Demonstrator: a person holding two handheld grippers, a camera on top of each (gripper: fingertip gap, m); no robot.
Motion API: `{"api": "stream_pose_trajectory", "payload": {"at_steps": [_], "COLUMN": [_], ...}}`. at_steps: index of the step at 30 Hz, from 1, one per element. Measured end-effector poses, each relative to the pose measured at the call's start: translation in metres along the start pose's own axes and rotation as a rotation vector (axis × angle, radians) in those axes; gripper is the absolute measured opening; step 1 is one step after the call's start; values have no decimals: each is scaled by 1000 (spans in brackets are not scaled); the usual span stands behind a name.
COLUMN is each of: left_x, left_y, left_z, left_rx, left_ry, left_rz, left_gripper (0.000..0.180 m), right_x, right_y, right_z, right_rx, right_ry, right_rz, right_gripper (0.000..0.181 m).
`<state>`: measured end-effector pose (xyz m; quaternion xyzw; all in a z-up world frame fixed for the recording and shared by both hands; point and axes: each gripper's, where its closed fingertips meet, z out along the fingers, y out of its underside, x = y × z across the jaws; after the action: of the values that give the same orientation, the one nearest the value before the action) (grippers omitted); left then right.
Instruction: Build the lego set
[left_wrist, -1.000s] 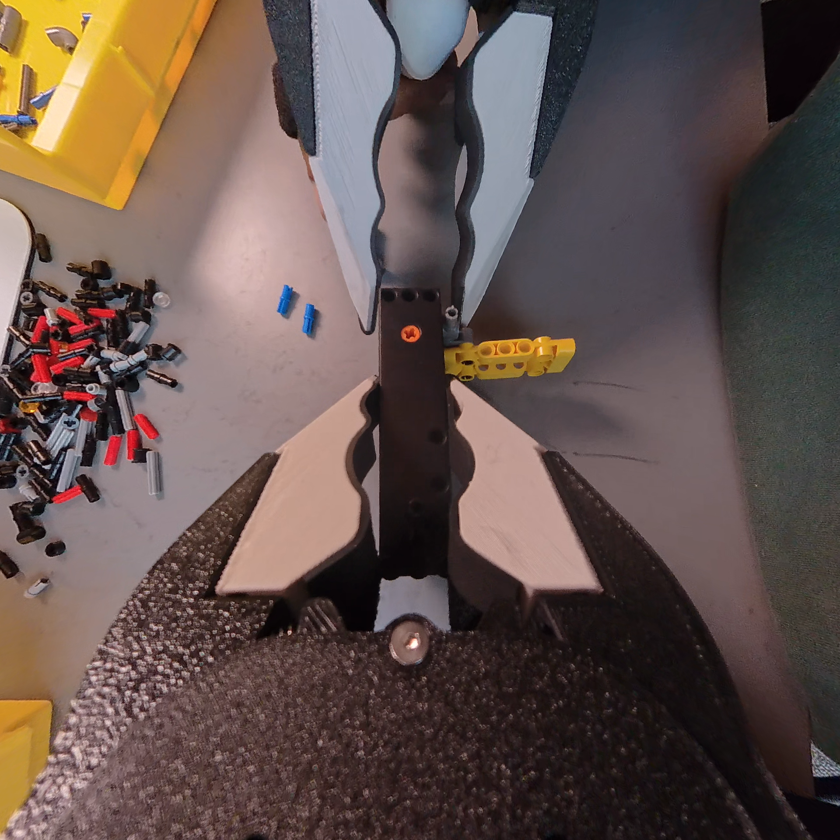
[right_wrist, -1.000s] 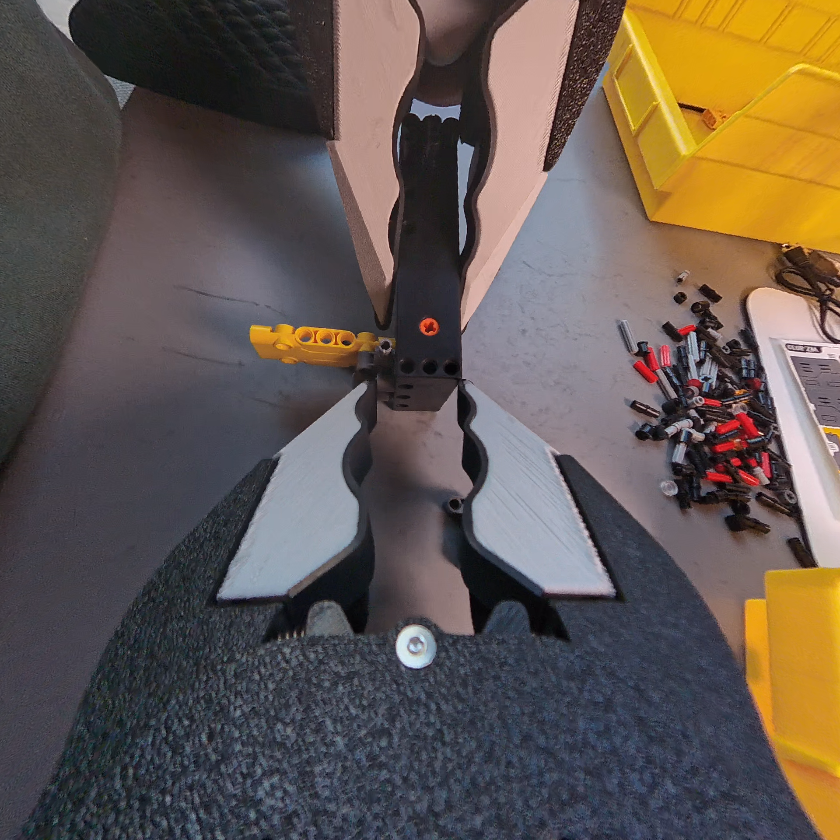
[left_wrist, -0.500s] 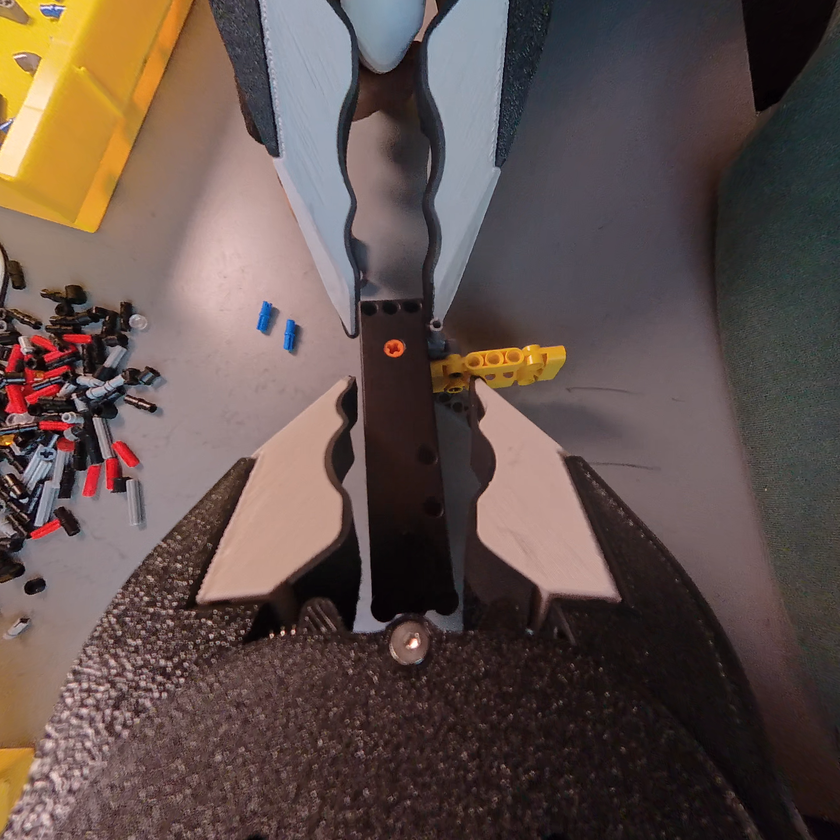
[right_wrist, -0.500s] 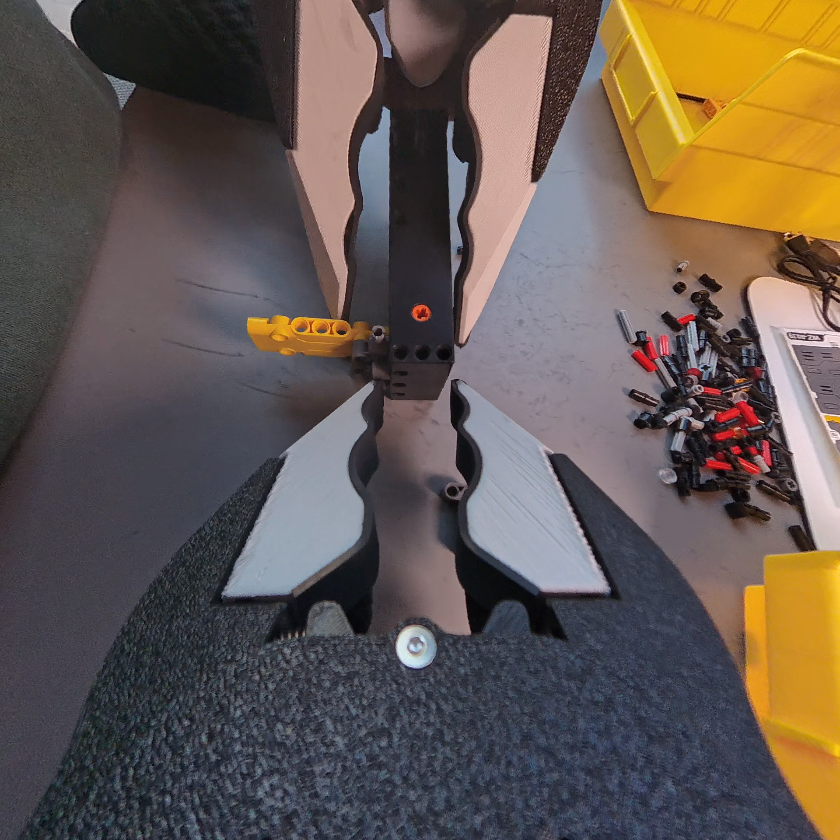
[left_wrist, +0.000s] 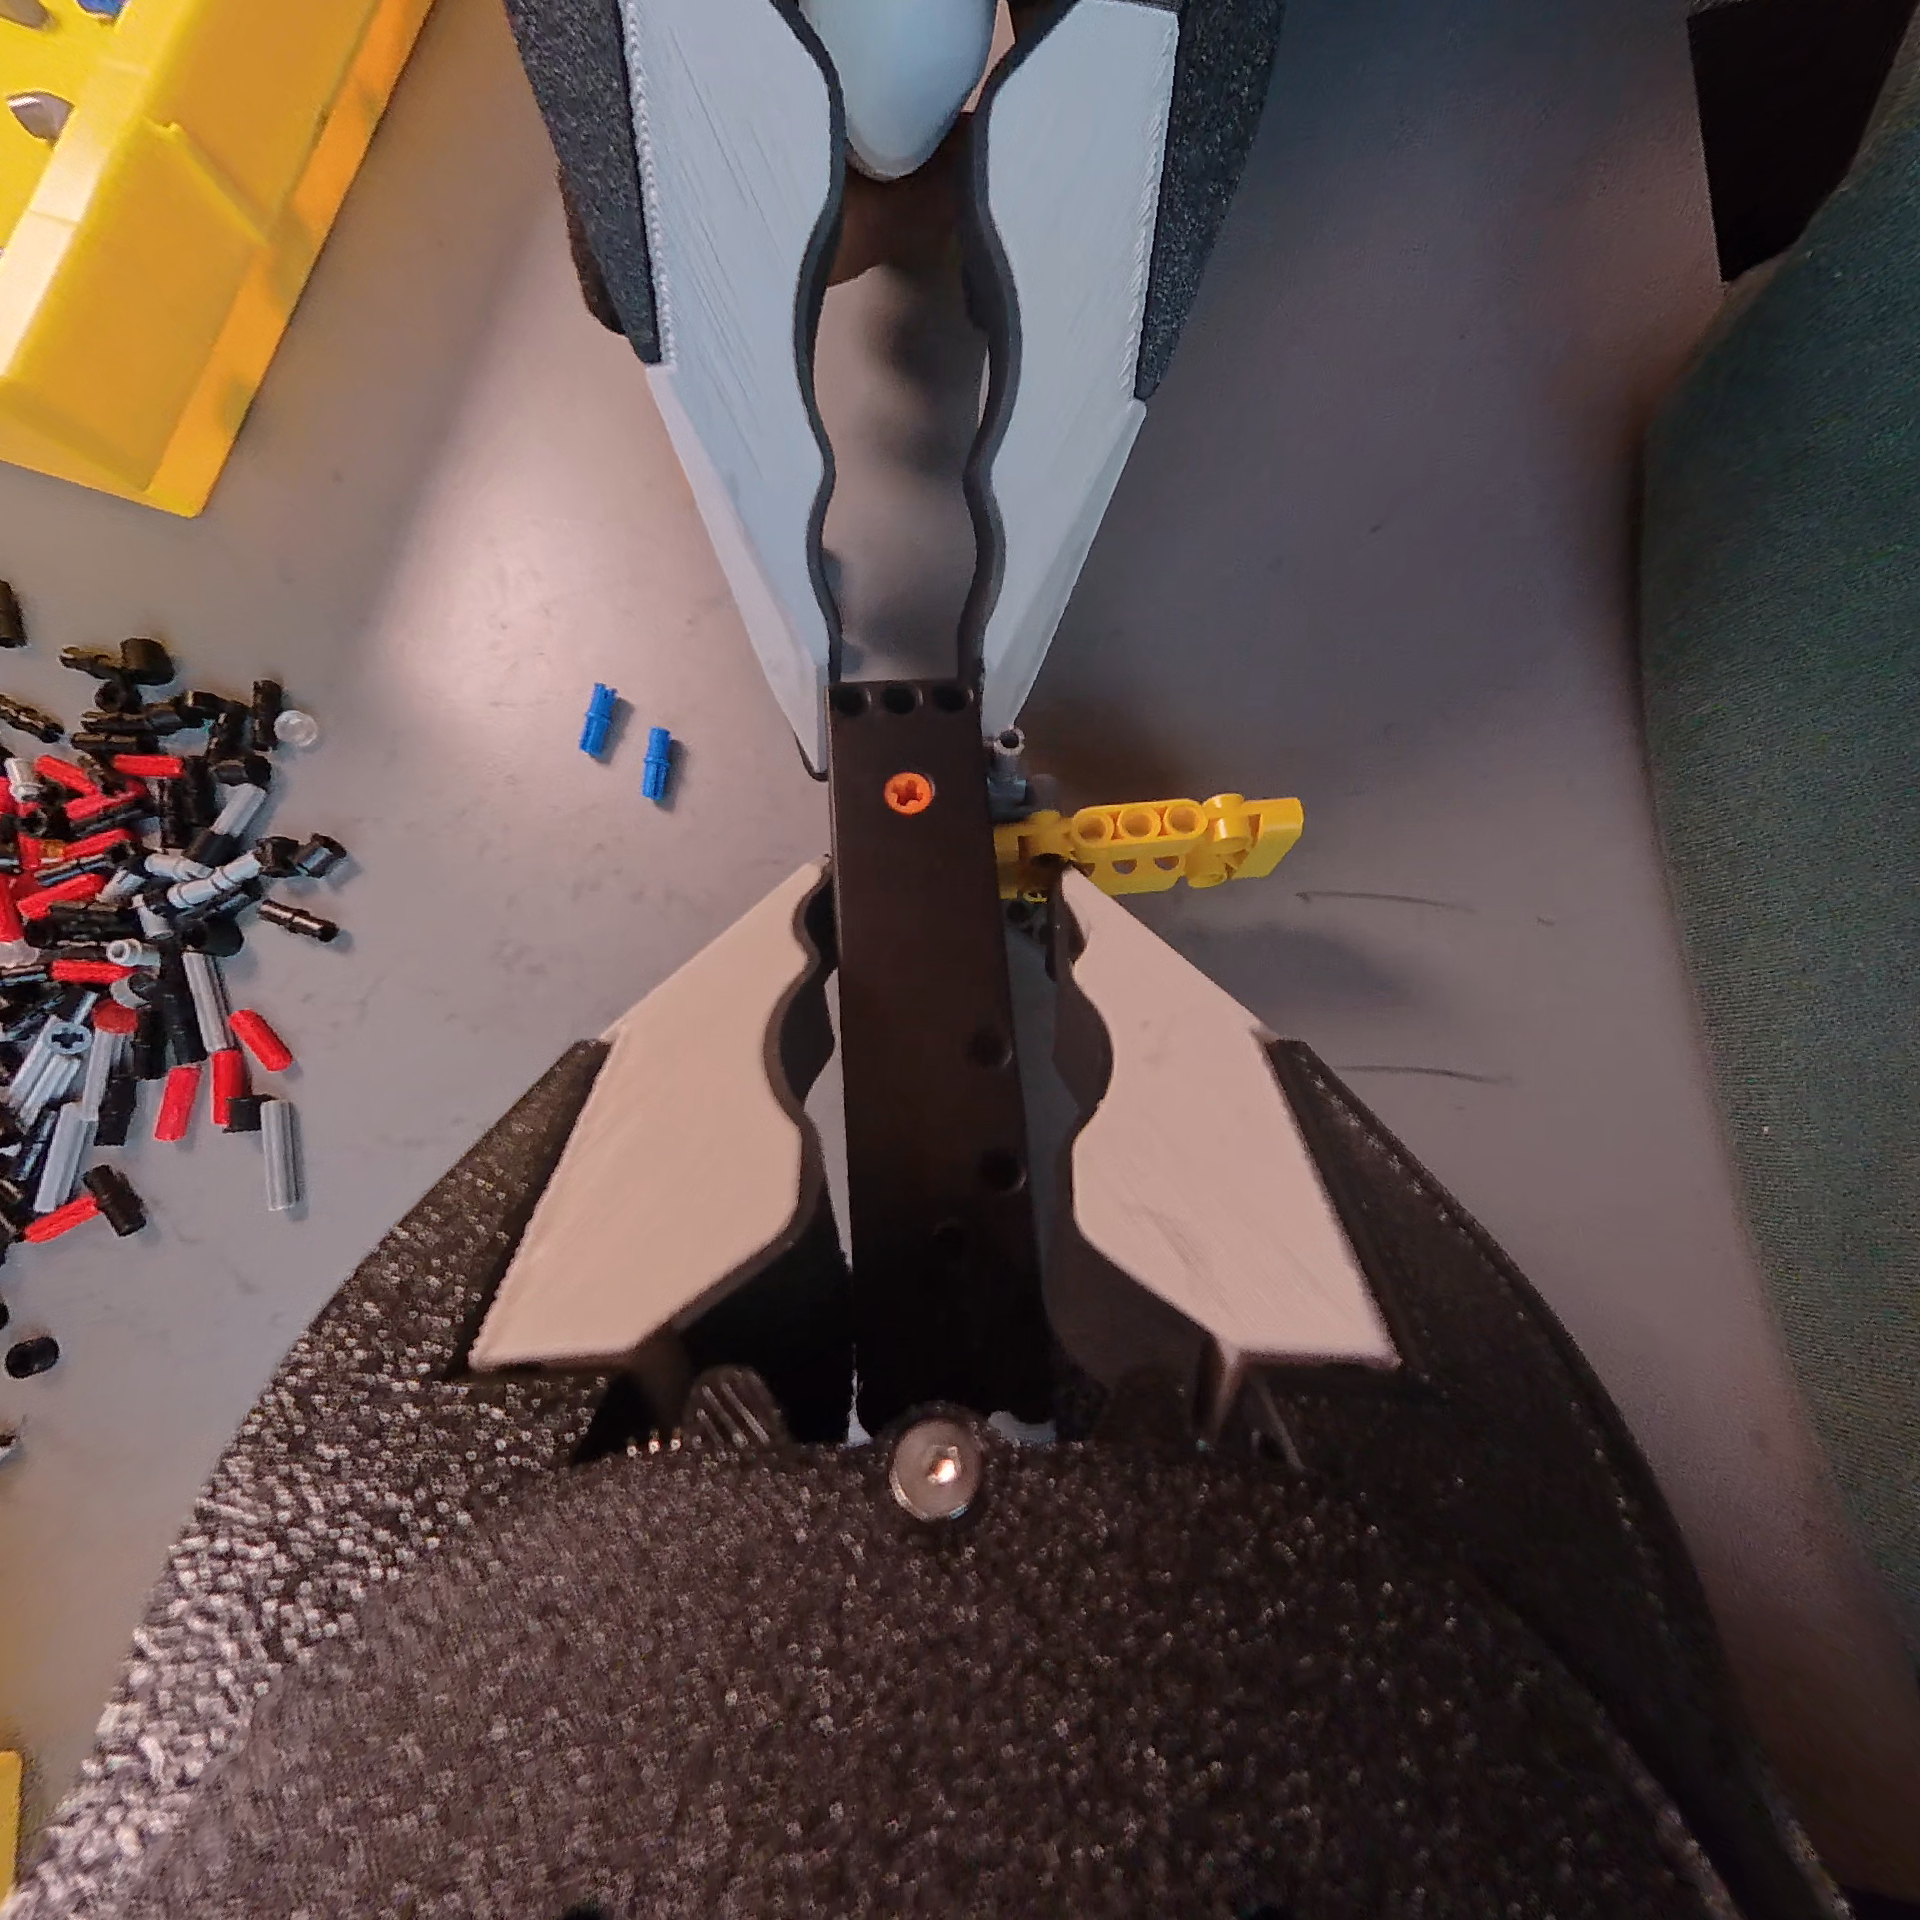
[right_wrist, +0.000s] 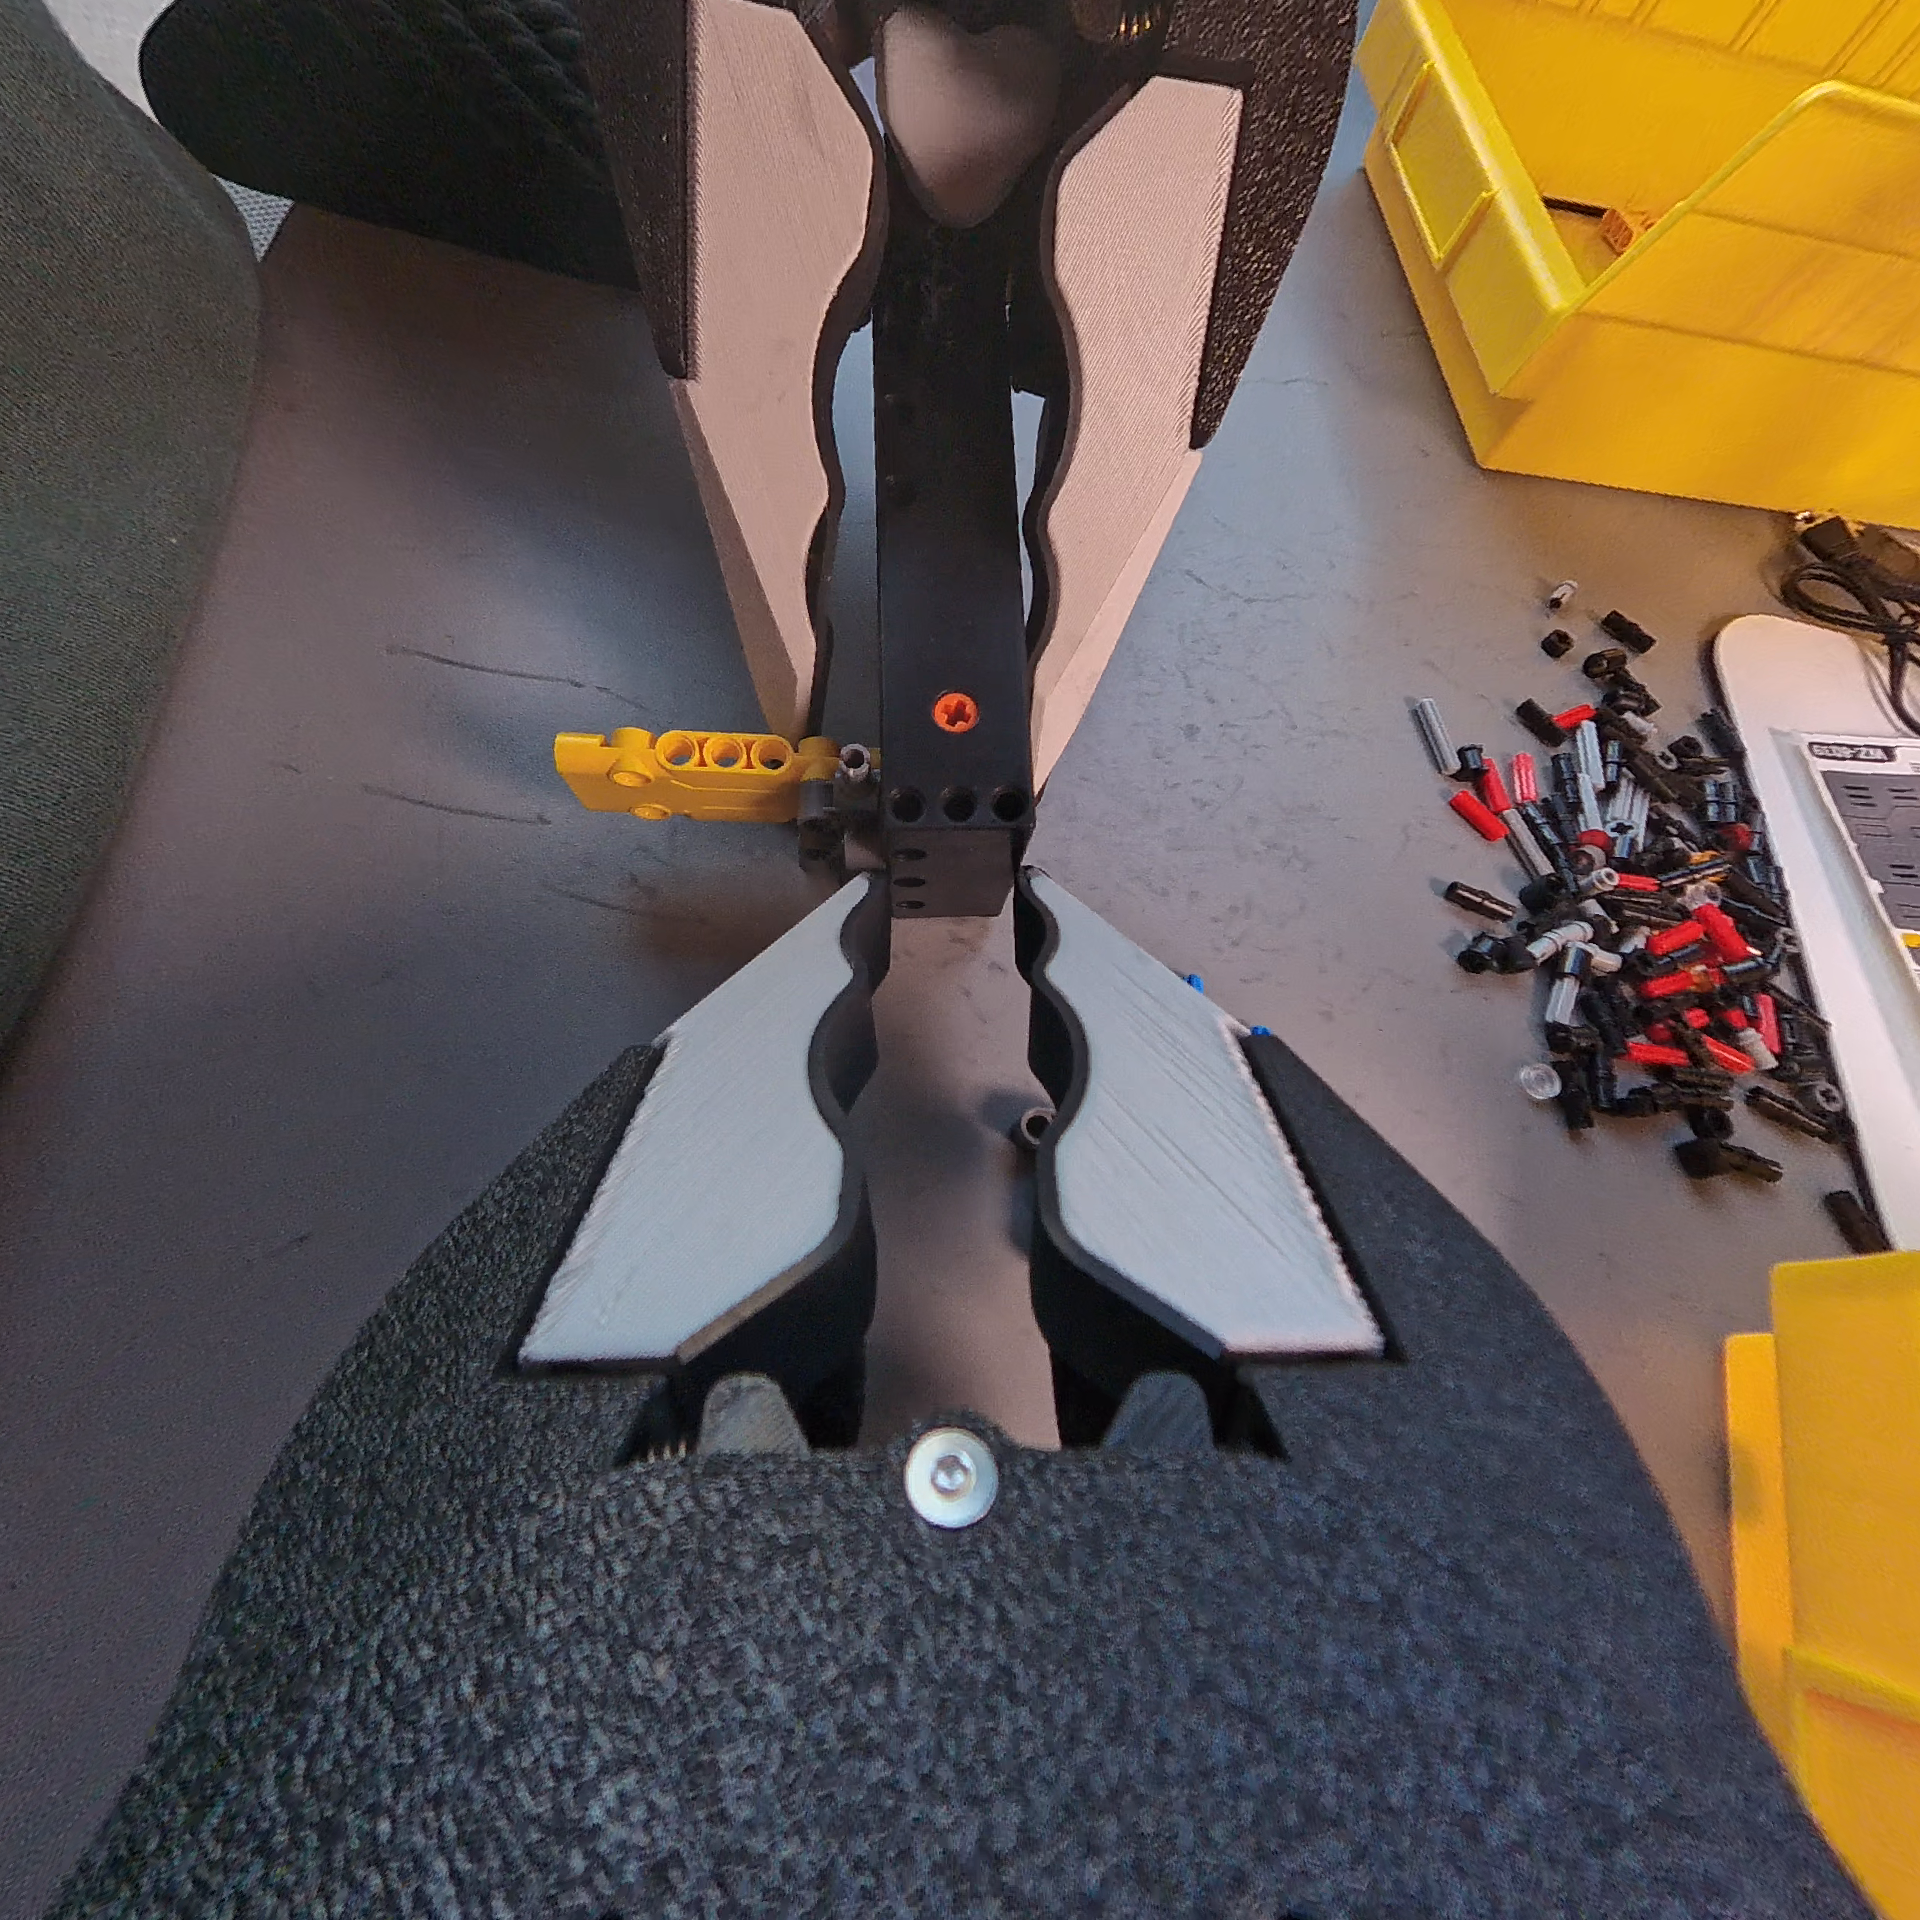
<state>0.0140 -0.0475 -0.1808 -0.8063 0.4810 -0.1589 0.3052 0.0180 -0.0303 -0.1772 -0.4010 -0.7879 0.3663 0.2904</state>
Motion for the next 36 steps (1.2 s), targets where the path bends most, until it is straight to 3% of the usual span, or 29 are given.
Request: {"api": "stream_pose_trajectory", "payload": {"at_steps": [18,27,36], "left_x": [-2,-2,-2], "left_y": [0,0,-1], "left_z": [0,0,0], "left_rx": [26,64,89], "left_ry": [-7,-15,-9], "left_rz": [-20,-22,-14], "left_gripper": [36,36,36], "right_x": [11,-4,14], "right_y": [13,17,43], "right_z": [-14,-13,-36], "right_rx": [-80,-127,-291], "right_ry": [10,-23,65], "right_rz": [22,24,86], "right_gripper": [37,36,28]}}
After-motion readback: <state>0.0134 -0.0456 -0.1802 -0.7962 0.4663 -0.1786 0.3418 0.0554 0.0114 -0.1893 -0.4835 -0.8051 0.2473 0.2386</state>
